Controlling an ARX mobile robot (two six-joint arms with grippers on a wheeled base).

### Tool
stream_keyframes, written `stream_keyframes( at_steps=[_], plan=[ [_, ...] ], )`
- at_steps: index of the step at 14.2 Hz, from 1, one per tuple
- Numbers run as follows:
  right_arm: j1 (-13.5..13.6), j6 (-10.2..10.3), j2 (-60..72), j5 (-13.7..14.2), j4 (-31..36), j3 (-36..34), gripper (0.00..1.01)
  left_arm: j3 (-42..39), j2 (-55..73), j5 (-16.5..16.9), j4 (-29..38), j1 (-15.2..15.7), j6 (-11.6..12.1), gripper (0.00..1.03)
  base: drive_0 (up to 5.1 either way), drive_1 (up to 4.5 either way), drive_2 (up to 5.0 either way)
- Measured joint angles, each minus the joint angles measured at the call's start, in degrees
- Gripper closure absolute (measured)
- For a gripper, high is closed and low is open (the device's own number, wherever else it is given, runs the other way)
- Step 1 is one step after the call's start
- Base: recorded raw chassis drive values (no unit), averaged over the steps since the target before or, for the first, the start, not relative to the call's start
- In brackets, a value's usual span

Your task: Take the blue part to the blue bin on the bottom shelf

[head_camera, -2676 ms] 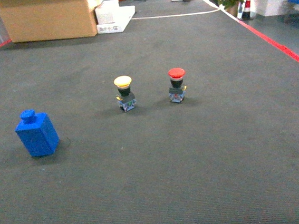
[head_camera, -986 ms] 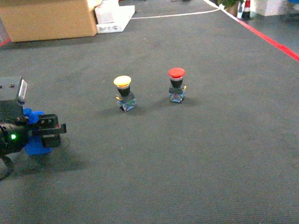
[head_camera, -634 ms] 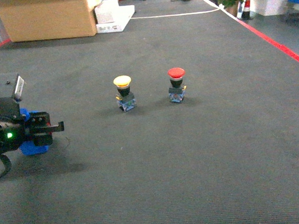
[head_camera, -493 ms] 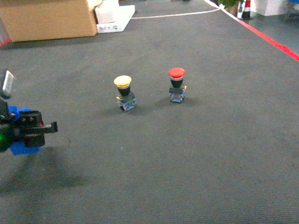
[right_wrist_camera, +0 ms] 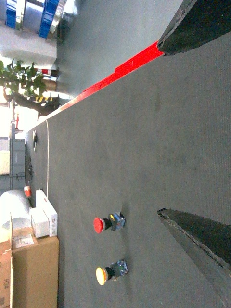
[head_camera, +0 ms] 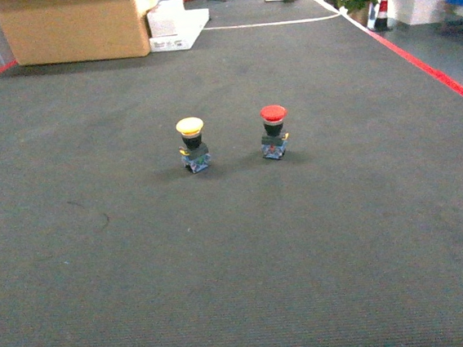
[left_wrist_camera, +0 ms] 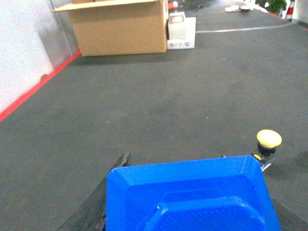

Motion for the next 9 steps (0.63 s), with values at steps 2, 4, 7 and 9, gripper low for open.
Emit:
stream_keyframes(
  at_steps=[2, 4, 7, 9],
  plan=[
    [0.0, 0.0, 0.0, 0.02, 0.0, 0.0, 0.03, -1.73, -5.11, -1.31, -2.82, -0.76, -0.22, 0.58, 0.0, 0.0, 0.0],
    [0.0, 0.0, 0.0, 0.0, 0.0, 0.0, 0.03, -6.49, -30.95, -11.54, -21.55, -6.25, -4.59, 0.58, 0.0, 0.0, 0.0],
    [0.0, 0.0, 0.0, 0.0, 0.0, 0.0, 0.03, -6.86, -46.31, -17.75, -35.15, -12.7, -7.41, 0.58, 0.0, 0.0, 0.0],
    [0.0, 0.0, 0.0, 0.0, 0.0, 0.0, 0.03, -6.86, -46.1, -18.18, -35.23, -12.68, -7.43, 0.58, 0.0, 0.0, 0.0]
  ],
)
